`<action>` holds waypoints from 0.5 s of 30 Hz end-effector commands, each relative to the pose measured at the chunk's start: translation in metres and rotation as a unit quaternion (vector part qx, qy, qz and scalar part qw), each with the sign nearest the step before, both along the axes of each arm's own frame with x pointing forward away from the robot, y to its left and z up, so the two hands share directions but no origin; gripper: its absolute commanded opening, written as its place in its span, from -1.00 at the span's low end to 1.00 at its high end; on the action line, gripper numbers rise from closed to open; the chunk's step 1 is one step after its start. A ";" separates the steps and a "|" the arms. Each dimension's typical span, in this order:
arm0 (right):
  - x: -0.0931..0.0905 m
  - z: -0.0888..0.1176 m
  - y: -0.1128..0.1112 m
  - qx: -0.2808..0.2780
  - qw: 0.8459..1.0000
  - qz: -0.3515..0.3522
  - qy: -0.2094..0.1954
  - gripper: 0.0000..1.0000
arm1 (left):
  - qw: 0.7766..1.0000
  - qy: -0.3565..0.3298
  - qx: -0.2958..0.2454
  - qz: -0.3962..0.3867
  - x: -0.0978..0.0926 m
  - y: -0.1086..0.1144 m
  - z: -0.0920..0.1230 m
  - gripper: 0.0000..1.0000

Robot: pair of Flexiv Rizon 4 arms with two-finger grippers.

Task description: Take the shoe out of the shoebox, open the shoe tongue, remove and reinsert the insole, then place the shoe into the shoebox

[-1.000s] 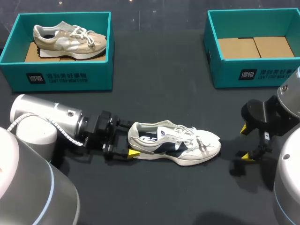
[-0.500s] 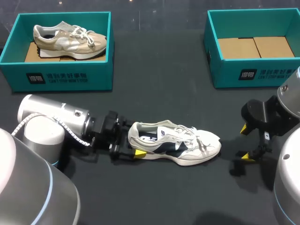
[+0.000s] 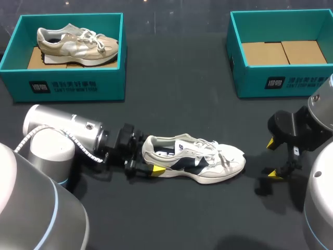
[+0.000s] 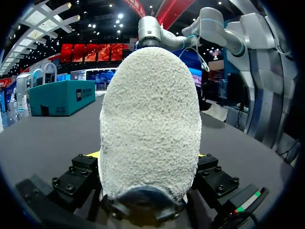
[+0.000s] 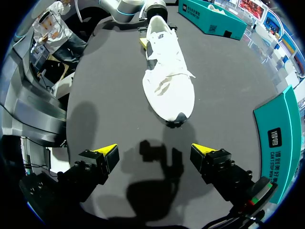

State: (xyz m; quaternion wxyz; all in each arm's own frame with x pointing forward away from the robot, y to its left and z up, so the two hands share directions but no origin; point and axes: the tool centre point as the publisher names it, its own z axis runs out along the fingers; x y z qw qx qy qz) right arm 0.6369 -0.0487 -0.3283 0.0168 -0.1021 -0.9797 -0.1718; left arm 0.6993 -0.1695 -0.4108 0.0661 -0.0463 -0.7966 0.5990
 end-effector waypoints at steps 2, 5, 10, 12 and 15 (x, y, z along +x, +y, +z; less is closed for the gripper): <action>-0.003 0.000 -0.001 -0.001 1.000 0.000 -0.002 1.00 | 1.000 -0.005 0.007 0.019 -0.008 -0.002 0.002 -1.00; -0.003 0.000 -0.001 -0.001 1.000 0.000 -0.002 1.00 | 0.999 -0.008 0.012 0.029 -0.009 -0.003 0.003 -1.00; -0.003 0.000 -0.001 -0.001 1.000 0.000 -0.002 1.00 | 0.999 -0.005 0.013 0.036 -0.010 -0.004 0.002 -1.00; -0.003 0.000 -0.001 -0.001 1.000 0.000 -0.002 1.00 | 0.999 -0.004 0.014 0.037 -0.009 -0.003 0.001 -1.00; -0.003 0.000 -0.001 -0.001 1.000 0.000 -0.002 1.00 | 0.999 -0.004 0.018 0.036 -0.006 -0.002 0.000 -1.00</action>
